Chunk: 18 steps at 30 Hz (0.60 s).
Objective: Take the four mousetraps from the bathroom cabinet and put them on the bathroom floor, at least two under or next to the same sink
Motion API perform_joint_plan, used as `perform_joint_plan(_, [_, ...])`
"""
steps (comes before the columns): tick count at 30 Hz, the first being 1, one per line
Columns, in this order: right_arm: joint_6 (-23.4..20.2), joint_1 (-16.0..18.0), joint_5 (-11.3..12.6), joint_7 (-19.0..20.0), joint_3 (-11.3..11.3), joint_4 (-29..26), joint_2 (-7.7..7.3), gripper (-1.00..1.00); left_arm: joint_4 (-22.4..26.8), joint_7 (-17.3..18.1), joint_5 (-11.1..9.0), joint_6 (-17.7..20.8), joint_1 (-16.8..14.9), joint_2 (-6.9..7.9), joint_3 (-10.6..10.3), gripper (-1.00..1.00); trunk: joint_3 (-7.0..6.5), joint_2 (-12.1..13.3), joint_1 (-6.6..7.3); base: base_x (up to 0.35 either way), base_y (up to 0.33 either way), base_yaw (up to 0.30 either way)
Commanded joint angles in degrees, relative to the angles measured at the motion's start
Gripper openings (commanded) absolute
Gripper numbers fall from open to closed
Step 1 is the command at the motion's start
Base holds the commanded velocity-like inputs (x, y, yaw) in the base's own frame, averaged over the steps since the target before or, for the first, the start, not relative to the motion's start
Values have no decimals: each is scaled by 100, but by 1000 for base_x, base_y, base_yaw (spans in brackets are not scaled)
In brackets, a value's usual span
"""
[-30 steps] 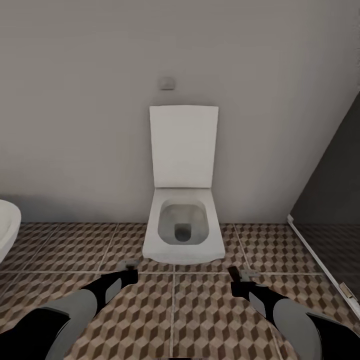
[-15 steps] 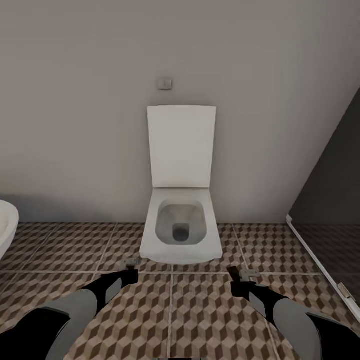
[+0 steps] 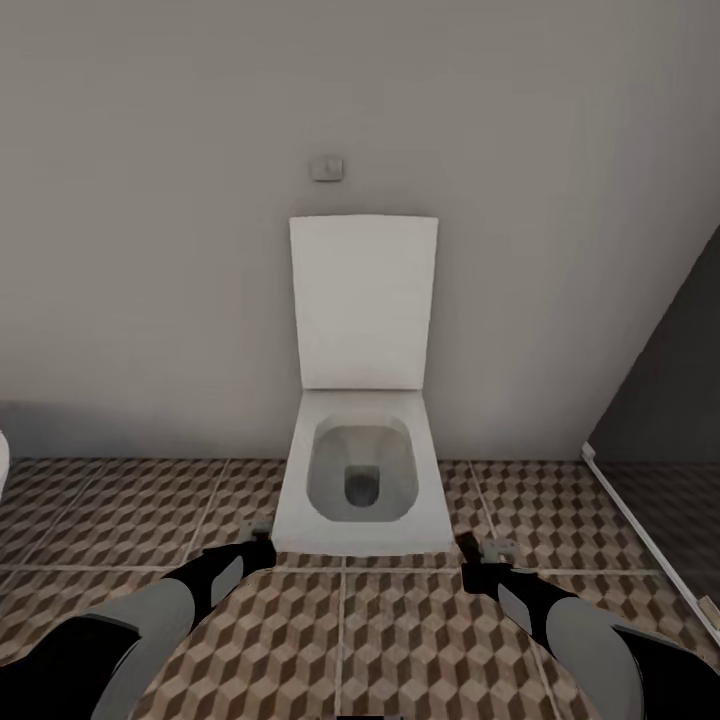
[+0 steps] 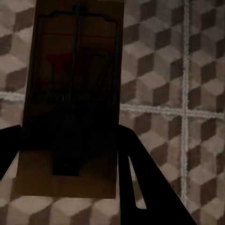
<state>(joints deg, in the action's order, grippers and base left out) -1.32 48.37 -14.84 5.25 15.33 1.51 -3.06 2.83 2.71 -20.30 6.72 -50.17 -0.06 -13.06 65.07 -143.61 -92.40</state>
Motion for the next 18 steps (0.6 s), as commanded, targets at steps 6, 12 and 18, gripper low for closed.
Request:
perform_joint_plan(6, [-8,6,-46,12,49,7,-8,-100,7,10,-37,23,-2,-2,-47,-100,5,-2,-2,319,0,0])
perform_joint_plan(12, [-8,6,-51,14,47,7,-10,-100,7,10,-36,23,-2,-3,-47,-100,5,-2,-2,315,0,0])
perform_joint_plan(18, [-8,6,-54,19,41,0,-11,-100,7,10,-32,17,-2,-3,-47,-100,5,-2,-2,301,0,0])
